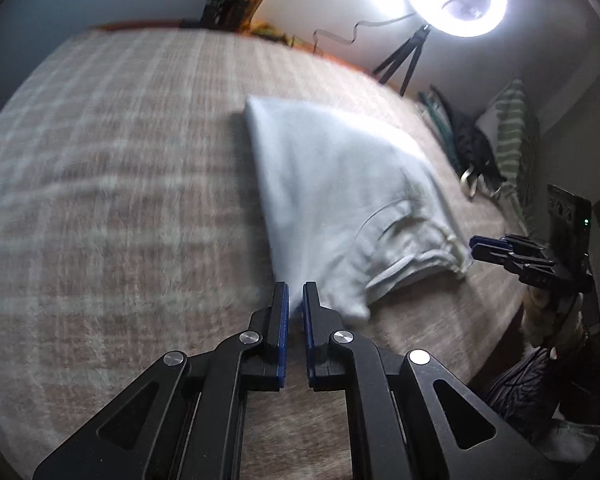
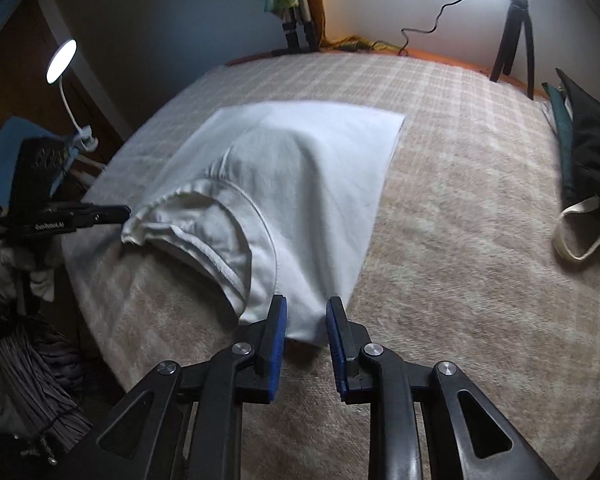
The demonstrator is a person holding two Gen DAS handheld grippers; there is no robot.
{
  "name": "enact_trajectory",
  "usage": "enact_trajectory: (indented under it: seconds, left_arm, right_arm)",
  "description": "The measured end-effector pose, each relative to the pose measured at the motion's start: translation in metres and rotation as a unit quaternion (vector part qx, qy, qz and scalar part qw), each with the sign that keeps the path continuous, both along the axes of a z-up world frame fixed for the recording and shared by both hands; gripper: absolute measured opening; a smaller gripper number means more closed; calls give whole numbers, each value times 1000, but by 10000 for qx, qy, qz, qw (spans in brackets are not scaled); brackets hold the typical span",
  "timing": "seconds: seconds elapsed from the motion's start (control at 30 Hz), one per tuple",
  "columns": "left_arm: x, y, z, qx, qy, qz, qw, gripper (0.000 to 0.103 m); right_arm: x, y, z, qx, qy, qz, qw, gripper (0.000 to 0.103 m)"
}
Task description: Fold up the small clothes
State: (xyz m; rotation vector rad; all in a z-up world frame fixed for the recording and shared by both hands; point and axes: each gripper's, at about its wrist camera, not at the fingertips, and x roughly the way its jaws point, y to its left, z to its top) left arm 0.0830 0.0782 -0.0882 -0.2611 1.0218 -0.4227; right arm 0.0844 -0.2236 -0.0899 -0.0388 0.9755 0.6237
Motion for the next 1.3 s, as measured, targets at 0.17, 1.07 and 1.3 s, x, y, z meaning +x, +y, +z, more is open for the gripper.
enact_trajectory:
  seconds: [0.17, 1.07, 1.3]
  left_arm:
    - [14, -25, 26, -222, -449, -32, 9987, 6]
    - [39, -68, 16, -124, -398, -140, 9990, 30]
    - [45, -8, 11, -755, -265, 824, 9934, 64]
  right_arm:
    - [12, 1, 22, 510, -385, -117, 9979, 25]
    - [82, 65, 12, 684, -255, -172, 9972, 41]
    - [83, -14, 3, 1420, 316, -1060, 9837, 54]
